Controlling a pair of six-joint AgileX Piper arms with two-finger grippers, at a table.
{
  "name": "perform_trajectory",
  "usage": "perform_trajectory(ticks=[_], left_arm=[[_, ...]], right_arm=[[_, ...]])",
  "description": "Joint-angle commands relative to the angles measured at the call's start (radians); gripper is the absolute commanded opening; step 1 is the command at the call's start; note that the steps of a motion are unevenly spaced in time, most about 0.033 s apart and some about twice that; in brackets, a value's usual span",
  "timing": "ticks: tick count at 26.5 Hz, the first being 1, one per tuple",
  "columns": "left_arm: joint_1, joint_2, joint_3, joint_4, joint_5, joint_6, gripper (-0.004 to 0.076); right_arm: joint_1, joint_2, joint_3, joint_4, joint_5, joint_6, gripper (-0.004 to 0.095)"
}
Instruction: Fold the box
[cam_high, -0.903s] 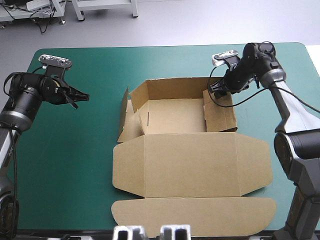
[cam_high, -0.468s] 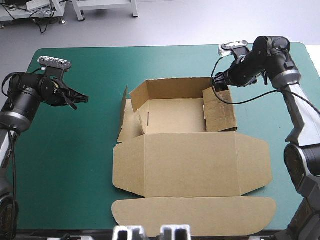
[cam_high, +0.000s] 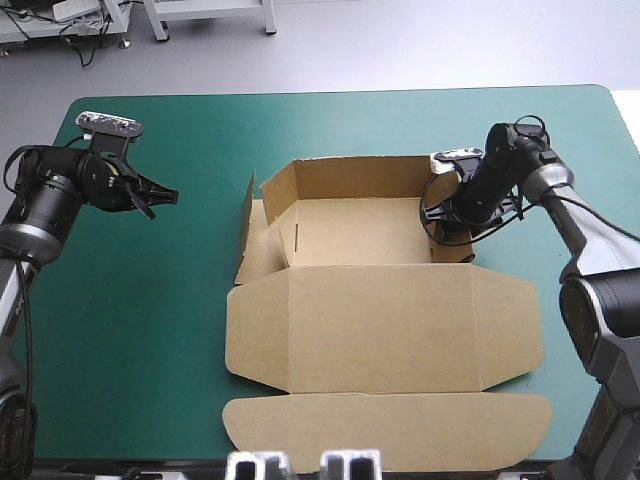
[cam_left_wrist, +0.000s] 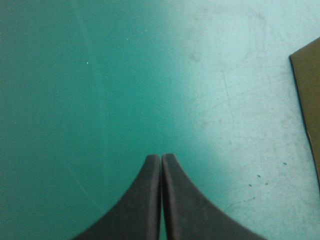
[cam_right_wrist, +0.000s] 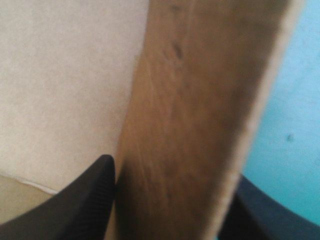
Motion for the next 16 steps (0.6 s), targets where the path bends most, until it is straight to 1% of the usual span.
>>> perform_trajectory(ticks=[1,5,10,11,12,14,16], left_arm=[[-0.001,-0.039,-0.024,-0.006,-0.049,-0.009,-0.0008],[-0.001,-0.033,-0.024,-0.015,-0.032,-0.009,-0.0008],[-0.001,-0.027,-0.024,-0.015,-0.036,-0.009,-0.0008],[-0.001,-0.027,-0.024,-0.015,-0.045,-0.009,-0.0008],[-0.001,-0.027,-0.024,-0.003,-0.062,-0.029,-0.0008],[0.0,-0.033,-0.024,0.049,-0.076,-0.1,-0.0008],[0.0,-0.039,-0.024,0.076,-0.073,-0.111,-0.0008]], right_arm=[[-0.003,-0.033,-0.02,0.012,-0.046,-0.016,0.0303],[-0.003,-0.031,-0.025,0.012,-0.053,-0.089,-0.002],[-0.003,-0.031,-0.12,0.014,0.028,-0.128,-0.002],[-0.003,-0.031,-0.157,0.015,0.044,-0.134,-0.002],[-0.003,-0.04,-0.239,0.011,0.065,-0.129,-0.002],[-0.003,-0.078,-0.34,0.011,0.065,-0.122,-0.002],[-0.003,-0.117,-0.399,0.006,0.065,-0.122,-0.002]])
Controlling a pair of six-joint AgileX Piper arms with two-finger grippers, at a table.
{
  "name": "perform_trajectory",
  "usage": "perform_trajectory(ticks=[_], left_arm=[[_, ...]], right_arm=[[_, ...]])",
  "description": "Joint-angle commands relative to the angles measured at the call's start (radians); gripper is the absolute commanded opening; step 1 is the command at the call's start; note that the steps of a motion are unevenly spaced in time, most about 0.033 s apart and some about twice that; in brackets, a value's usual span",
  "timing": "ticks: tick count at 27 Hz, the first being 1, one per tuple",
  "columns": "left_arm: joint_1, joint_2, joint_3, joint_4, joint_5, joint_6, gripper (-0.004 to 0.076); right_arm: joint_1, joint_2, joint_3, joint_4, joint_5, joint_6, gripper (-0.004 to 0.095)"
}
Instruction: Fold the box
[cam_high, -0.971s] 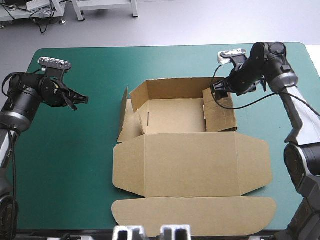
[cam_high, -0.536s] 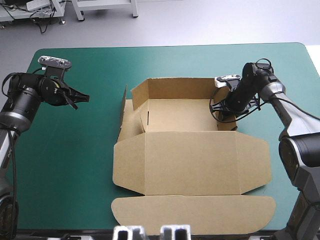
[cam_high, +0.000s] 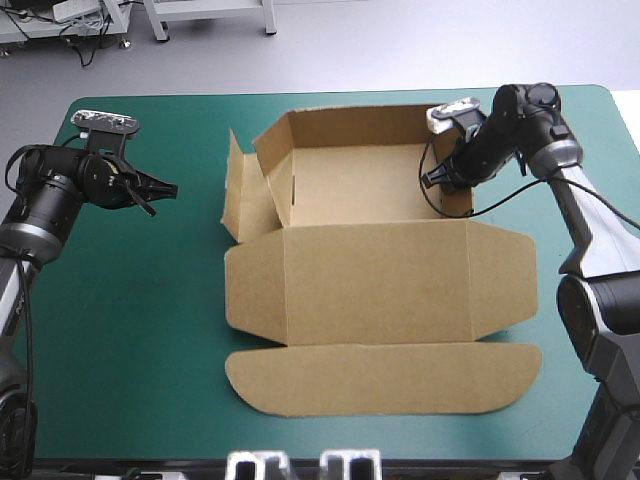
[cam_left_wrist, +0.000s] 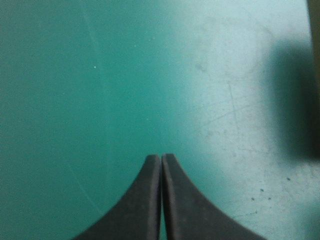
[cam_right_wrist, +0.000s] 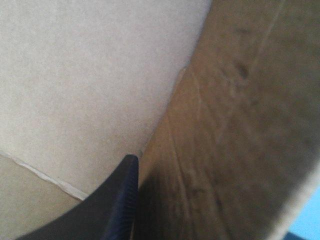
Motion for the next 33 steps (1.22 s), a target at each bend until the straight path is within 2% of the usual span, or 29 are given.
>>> perform_trajectory(ticks=[1,7,12,13,15,18,21,24,28,33], left_arm=[[-0.001,-0.047,-0.024,0.051,-0.044,-0.044,-0.0008],[0.004,-0.049,-0.026,0.071,-0.064,-0.059,-0.0008],[0.051,-0.047,-0.026,-0.075,-0.227,-0.054,-0.0008],[0.051,-0.047,-0.026,-0.107,-0.246,-0.028,-0.0008],[0.051,-0.047,-0.026,-0.286,-0.296,0.121,-0.0008],[0.051,-0.047,-0.026,-0.536,-0.303,0.37,-0.0008],[0.051,-0.047,-0.026,-0.788,-0.276,0.59,-0.0008],[0.051,-0.047,-0.026,-0.964,-0.242,0.727,-0.0008],[0.051,-0.047,-0.026,-1.139,-0.159,0.862,-0.0008],[0.06,-0.047,-0.026,-1.369,-0.002,0.999,-0.0008]], right_arm=[[-0.005,-0.13,-0.124,0.024,0.018,-0.001,-0.002],[-0.005,-0.258,-0.178,0.009,0.018,-0.024,-0.002],[-0.005,-0.377,-0.178,0.019,0.018,-0.06,-0.002],[-0.005,-0.385,-0.178,0.019,0.018,-0.06,-0.002],[-0.005,-0.39,-0.178,0.019,0.018,-0.062,-0.002],[-0.005,-0.387,-0.178,0.019,0.018,-0.064,-0.002],[-0.005,-0.385,-0.178,0.019,0.018,-0.067,-0.002],[-0.005,-0.385,-0.178,0.019,0.018,-0.075,-0.002],[-0.005,-0.385,-0.178,0.019,0.018,-0.076,-0.002],[-0.005,-0.385,-0.178,0.02,0.018,-0.079,-0.002]])
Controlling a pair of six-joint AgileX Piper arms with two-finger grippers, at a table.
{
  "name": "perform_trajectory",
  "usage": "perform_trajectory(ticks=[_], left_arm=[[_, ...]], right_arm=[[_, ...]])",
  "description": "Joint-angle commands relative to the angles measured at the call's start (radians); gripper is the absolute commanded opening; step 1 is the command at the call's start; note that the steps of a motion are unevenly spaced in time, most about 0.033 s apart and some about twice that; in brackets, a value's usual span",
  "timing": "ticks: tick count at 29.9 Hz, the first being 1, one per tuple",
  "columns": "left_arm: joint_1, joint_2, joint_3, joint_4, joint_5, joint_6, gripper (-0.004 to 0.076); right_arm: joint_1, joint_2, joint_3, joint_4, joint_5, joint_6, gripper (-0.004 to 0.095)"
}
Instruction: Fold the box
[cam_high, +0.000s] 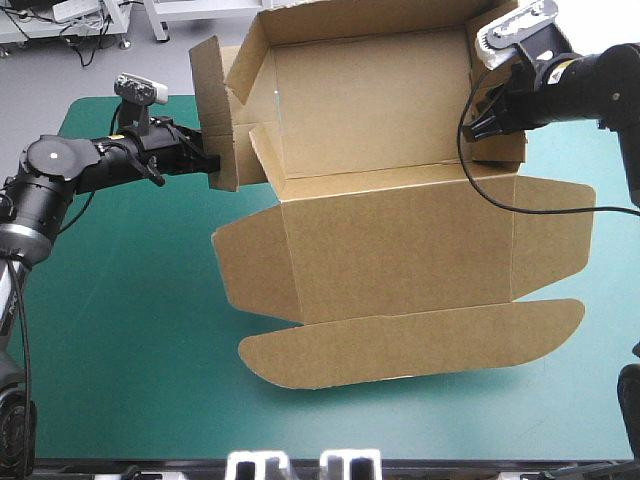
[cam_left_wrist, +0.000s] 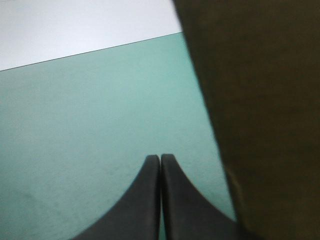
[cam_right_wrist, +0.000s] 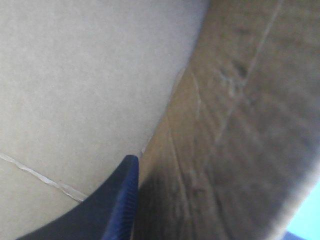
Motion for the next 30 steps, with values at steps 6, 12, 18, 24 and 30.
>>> perform_trajectory(ticks=[6,12,18,24,30], left_arm=[[0.005,-0.042,-0.026,-0.393,0.187,0.154,-0.0008],[0.005,-0.04,-0.061,-0.441,0.291,0.16,0.0008],[0.003,-0.04,-0.122,-0.488,0.417,0.158,0.0017],[0.001,-0.001,-0.139,-0.455,0.429,0.069,0.0119],[0.001,0.064,-0.14,-0.455,0.422,0.048,0.0335]], right_arm=[[-0.004,-0.038,-0.024,0.038,-0.009,-0.023,-0.002],[-0.004,-0.018,-0.021,0.008,-0.054,-0.016,-0.002],[-0.004,0.028,-0.021,0.025,-0.08,0.0,-0.002],[-0.002,0.045,-0.021,0.065,-0.133,0.0,-0.002],[-0.002,0.046,-0.021,0.063,-0.148,-0.011,-0.002]])
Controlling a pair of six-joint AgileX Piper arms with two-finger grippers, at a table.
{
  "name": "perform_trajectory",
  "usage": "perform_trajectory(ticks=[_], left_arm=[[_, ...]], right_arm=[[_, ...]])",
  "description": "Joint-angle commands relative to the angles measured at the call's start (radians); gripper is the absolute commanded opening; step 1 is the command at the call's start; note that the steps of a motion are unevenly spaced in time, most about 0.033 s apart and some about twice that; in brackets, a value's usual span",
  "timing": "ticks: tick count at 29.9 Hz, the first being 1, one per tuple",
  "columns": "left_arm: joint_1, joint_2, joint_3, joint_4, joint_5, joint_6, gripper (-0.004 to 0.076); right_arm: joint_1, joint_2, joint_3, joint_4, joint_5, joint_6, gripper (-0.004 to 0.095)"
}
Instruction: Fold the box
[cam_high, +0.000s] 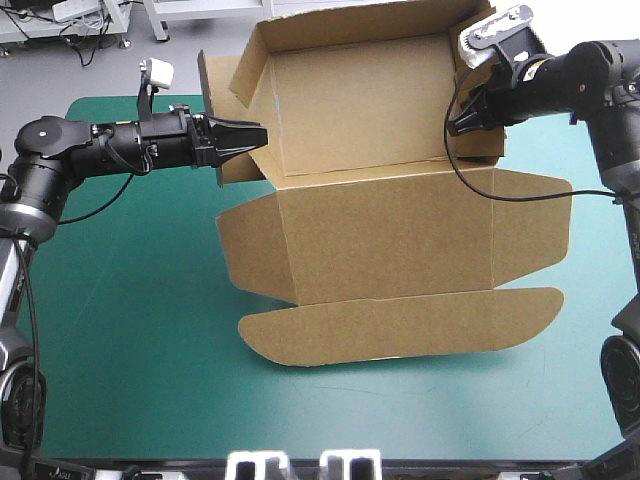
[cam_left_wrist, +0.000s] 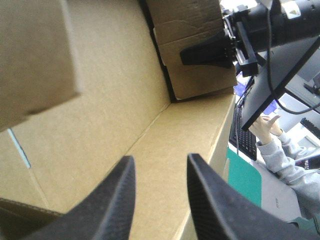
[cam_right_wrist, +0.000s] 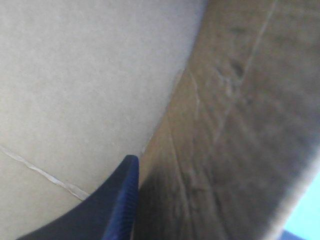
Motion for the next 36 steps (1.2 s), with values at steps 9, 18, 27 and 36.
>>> perform_trajectory(ticks=[9,18,27,36], left_arm=[[-0.002,-0.003,-0.039,-0.146,0.051,0.009,0.034],[-0.002,-0.039,-0.075,-0.249,0.063,0.167,0.007],[0.001,-0.079,-0.332,0.004,0.042,0.094,-0.001],[0.0,-0.137,-0.595,0.851,0.03,-0.314,-0.001]], right_arm=[[-0.001,-0.042,-0.029,0.007,-0.075,0.0,-0.002],[-0.001,-0.04,-0.029,0.001,-0.071,0.009,-0.002],[-0.001,-0.04,-0.029,-0.001,-0.059,0.009,-0.002],[-0.003,-0.04,-0.029,-0.008,-0.051,0.009,-0.002]])
